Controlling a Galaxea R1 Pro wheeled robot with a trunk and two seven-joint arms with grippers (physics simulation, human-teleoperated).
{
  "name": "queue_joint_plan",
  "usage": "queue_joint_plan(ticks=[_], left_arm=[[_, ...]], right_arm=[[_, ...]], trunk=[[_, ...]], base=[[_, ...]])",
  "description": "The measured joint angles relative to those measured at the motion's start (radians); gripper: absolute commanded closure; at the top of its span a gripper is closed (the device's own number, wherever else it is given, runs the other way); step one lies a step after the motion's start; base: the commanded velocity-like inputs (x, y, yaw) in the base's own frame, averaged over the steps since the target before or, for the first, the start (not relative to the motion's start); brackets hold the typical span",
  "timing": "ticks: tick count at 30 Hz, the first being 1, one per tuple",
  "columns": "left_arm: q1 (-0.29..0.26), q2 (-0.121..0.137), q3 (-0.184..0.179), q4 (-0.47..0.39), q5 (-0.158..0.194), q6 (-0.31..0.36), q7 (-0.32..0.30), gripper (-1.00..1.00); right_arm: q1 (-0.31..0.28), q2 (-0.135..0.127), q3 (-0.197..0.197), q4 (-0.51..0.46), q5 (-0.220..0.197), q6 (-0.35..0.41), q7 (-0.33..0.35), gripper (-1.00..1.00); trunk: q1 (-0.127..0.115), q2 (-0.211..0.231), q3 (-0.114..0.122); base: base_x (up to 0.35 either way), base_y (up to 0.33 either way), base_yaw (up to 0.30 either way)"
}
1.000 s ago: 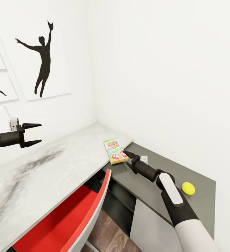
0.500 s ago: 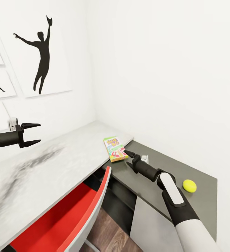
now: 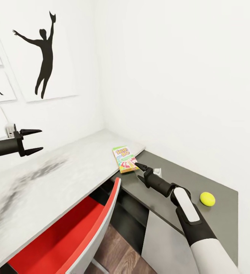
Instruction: Put all the toys in the child's room - the three board games (two on the bed and one on the table), the two jigsaw puzzles on the table, and the tennis ball on the table - inside the toy box on the table in the child's room.
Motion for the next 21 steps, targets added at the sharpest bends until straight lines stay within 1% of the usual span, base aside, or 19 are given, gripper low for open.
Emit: queue_joint_plan(ticks=[1, 2, 5, 8, 9, 12, 15, 21], left_arm=[[-0.001, 0.0, 0.009, -0.003, 0.0, 0.0, 0.0, -1.0], [-0.005, -0.001, 0.025, -0.009, 0.001, 0.0, 0.001, -1.0], [-0.008, -0.006, 0.051, -0.017, 0.0, 0.0, 0.002, -1.0], [-0.009, -0.008, 0.061, -0.023, -0.001, 0.0, 0.003, -1.0], [-0.01, -0.009, 0.065, -0.026, -0.001, 0.0, 0.003, -1.0], [-0.01, -0.009, 0.068, -0.028, -0.002, 0.0, 0.002, -1.0], [-0.01, -0.01, 0.069, -0.031, -0.002, 0.0, 0.002, -1.0], [-0.01, -0.01, 0.067, -0.033, -0.001, 0.0, 0.001, -1.0]], right_arm=[[0.0, 0.001, 0.0, -0.003, 0.001, -0.001, -0.001, -1.0], [0.0, 0.004, 0.0, -0.01, 0.003, -0.002, -0.003, -1.0], [0.0, 0.008, 0.0, -0.026, 0.006, -0.003, -0.014, -1.0], [-0.001, 0.01, 0.0, -0.038, 0.006, -0.003, -0.034, -1.0], [-0.001, 0.011, 0.0, -0.049, 0.006, -0.003, -0.053, -1.0], [-0.001, 0.012, 0.0, -0.068, 0.005, -0.003, -0.088, -1.0], [-0.002, 0.014, -0.001, -0.098, 0.007, -0.002, -0.146, -1.0], [-0.005, 0.016, -0.001, -0.121, 0.009, 0.001, -0.213, -1.0]], trunk=[[0.004, -0.007, -0.003], [0.008, -0.014, -0.006], [0.019, -0.035, -0.016], [0.031, -0.056, -0.025], [0.035, -0.063, -0.028], [0.046, -0.084, -0.038], [0.058, -0.105, -0.047], [0.081, -0.147, -0.066]], base=[[0.0, 0.0, 0.0], [0.0, 0.0, 0.0], [0.0, 0.0, 0.0], [0.0, 0.0, 0.0], [0.0, 0.0, 0.0], [0.0, 0.0, 0.0], [0.0, 0.0, 0.0], [0.0, 0.0, 0.0]])
